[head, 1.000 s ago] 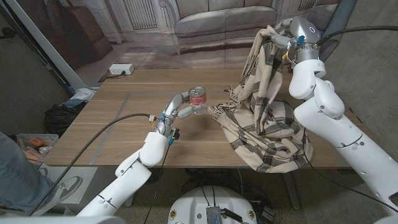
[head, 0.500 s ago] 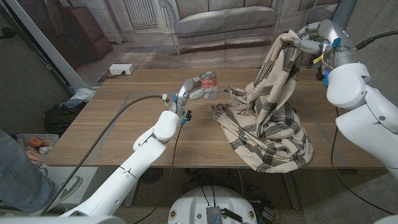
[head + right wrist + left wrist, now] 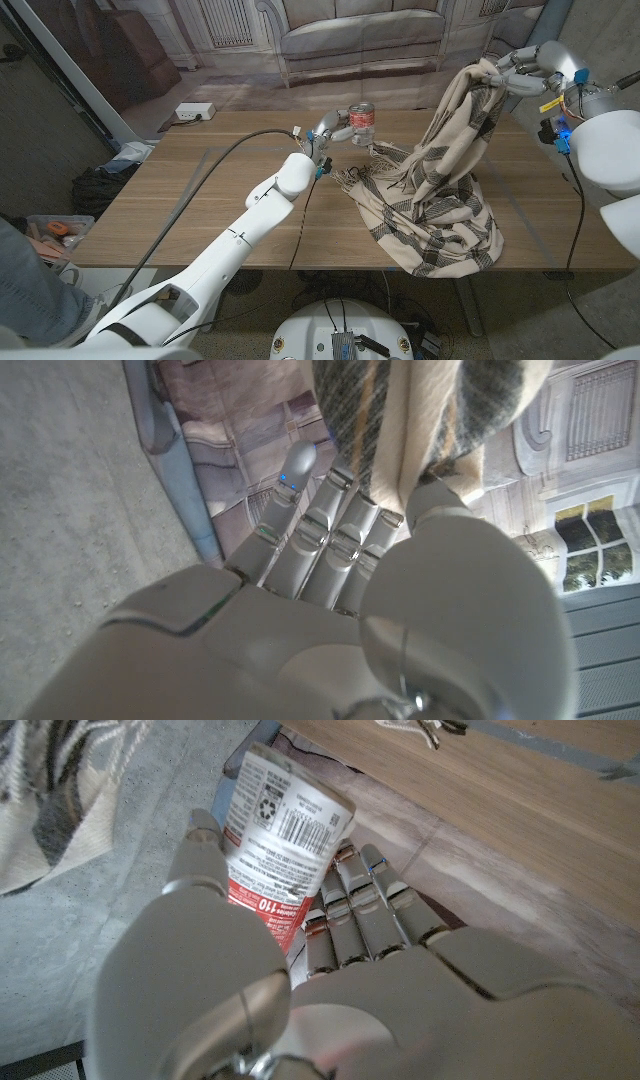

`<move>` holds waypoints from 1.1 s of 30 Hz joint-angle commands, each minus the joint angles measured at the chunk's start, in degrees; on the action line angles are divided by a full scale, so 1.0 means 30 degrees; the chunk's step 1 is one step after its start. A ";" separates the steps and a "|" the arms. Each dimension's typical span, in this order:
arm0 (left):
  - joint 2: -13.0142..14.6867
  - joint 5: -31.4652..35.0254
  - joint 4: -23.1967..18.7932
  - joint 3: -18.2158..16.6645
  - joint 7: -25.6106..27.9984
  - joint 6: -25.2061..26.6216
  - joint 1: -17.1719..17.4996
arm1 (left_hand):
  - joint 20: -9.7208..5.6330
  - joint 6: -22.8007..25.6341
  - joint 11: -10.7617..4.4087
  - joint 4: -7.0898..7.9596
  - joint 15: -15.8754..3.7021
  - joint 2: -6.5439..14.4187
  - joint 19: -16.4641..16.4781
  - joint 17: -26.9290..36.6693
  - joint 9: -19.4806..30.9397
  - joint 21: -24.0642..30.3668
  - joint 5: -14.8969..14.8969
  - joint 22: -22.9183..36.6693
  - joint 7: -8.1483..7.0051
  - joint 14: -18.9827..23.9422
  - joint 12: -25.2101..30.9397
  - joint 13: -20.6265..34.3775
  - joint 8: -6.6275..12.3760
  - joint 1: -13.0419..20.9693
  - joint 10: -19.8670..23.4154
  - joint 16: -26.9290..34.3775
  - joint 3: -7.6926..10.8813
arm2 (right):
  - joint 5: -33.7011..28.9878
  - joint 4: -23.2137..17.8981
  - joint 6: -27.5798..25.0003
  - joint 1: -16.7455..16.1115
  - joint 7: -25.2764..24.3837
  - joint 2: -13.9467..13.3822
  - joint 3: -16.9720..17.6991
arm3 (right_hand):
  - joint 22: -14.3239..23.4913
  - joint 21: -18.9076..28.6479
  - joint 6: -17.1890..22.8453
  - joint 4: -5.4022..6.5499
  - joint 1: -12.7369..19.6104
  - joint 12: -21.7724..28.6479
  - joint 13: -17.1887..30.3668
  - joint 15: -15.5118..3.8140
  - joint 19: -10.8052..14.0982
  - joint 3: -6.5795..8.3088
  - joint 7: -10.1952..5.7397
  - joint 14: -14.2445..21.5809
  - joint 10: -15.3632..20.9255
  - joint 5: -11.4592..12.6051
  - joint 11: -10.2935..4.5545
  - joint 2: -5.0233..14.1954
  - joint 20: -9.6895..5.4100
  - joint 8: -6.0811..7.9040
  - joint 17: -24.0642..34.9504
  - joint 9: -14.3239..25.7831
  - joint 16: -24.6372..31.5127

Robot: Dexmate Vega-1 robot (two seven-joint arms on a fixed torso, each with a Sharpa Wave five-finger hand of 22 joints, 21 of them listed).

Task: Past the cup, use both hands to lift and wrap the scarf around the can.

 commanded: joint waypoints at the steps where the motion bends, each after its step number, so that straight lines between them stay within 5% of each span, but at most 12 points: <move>1: -0.0396 0.1438 0.1850 0.1596 -0.0297 -0.0462 -0.2201 | -0.0243 0.6500 -0.2449 0.2962 -0.0987 0.3002 -0.0116 0.0077 0.0091 0.0029 0.0074 0.0076 -0.1177 0.0172 0.0142 0.0090 0.0085 0.2347 0.2496 0.0008 0.3174 | 0.4251 -0.1830 -0.1193 0.0828 0.2943 -0.0773 0.1127 | 0.0033 0.0115 0.0284 0.0009 0.0222 -0.0013 -0.0019 -0.0035 0.0268 -0.0063 -0.0092 0.0259 0.0232 0.0034 0.0008 0.0074 -0.2641 -0.0091 -0.0002 0.0090 0.0130; 8: -0.0138 0.1539 0.1743 0.1730 -0.0810 -0.0417 -0.2514 | -0.0193 0.6535 -0.2426 0.2986 -0.1003 0.2990 -0.0502 0.0080 0.0101 -0.0130 0.0073 0.0070 -0.1269 0.0151 0.0113 0.0124 0.0094 0.2310 0.2452 -0.0017 0.3217 | 0.6837 -0.1633 -0.2831 0.4578 0.3971 -0.2780 -0.1355 | 0.0004 0.0076 0.0337 0.0022 0.0248 -0.0004 -0.0090 -0.0026 0.0290 -0.0114 -0.0081 0.0297 0.0251 0.0027 0.0006 0.0048 -0.2650 -0.0206 -0.0107 0.0138 0.0077; 15: -0.0194 0.1576 0.2090 0.2137 -0.1261 -0.0761 -0.2882 | -0.0190 0.6508 -0.2415 0.2997 -0.1012 0.2971 -0.0631 0.0079 0.0107 -0.0190 0.0075 0.0063 -0.1303 0.0082 0.0088 0.0139 0.0079 0.2288 0.2419 -0.0053 0.3255 | 0.9499 -0.0787 -0.4238 1.0033 0.4754 -0.4304 -0.5239 | 0.0006 0.0061 0.0372 0.0033 0.0257 0.0015 -0.0126 -0.0022 0.0300 -0.0161 -0.0074 0.0260 0.0226 0.0031 0.0005 0.0022 -0.2656 -0.0318 -0.0108 0.0183 0.0061; 22: -0.0474 0.1245 0.3051 0.2363 -0.1527 -0.1265 -0.3136 | -0.0250 0.6487 -0.2445 0.3008 -0.1076 0.2949 -0.0688 0.0078 0.0113 -0.0226 0.0077 0.0054 -0.1335 0.0060 0.0070 0.0140 0.0066 0.2263 0.2427 -0.0067 0.3298 | 1.2755 0.0686 -0.6156 1.5356 0.6558 -0.4026 -0.7945 | 0.0005 0.0037 0.0419 0.0043 0.0287 0.0043 -0.0205 -0.0017 0.0290 -0.0229 -0.0070 0.0237 0.0242 0.0056 0.0010 -0.0013 -0.2663 -0.0448 -0.0117 0.0272 0.0051; 30: -0.0795 0.0969 0.4093 0.2718 -0.1937 -0.2096 -0.3546 | -0.0219 0.6506 -0.2440 0.3025 -0.1005 0.2939 -0.0724 0.0078 0.0118 -0.0253 0.0079 0.0048 -0.1322 0.0076 0.0051 0.0139 0.0069 0.2235 0.2431 -0.0063 0.3349 | 1.4080 0.0921 -0.7659 1.8715 0.6291 -0.3512 -0.8732 | 0.0007 0.0058 0.0546 0.0044 0.0404 0.0099 -0.0292 -0.0022 0.0404 -0.0311 0.0023 0.0376 0.0228 0.0075 0.0034 0.0024 -0.2671 -0.0689 -0.0184 0.0310 0.0085; 33: -0.0985 0.0897 0.4518 0.2870 -0.2114 -0.2254 -0.3748 | -0.0224 0.6536 -0.2422 0.3027 -0.1001 0.2937 -0.0734 0.0078 0.0120 -0.0260 0.0080 0.0047 -0.1286 0.0073 0.0064 0.0153 0.0080 0.2230 0.2456 -0.0064 0.3364 | 1.3791 0.1107 -0.8271 2.0243 0.5644 -0.3291 -0.9847 | 0.0009 0.0060 0.0567 0.0056 0.0402 0.0144 -0.0305 -0.0025 0.0422 -0.0362 0.0029 0.0427 0.0261 0.0066 0.0038 -0.0004 -0.2664 -0.0752 -0.0170 0.0365 0.0114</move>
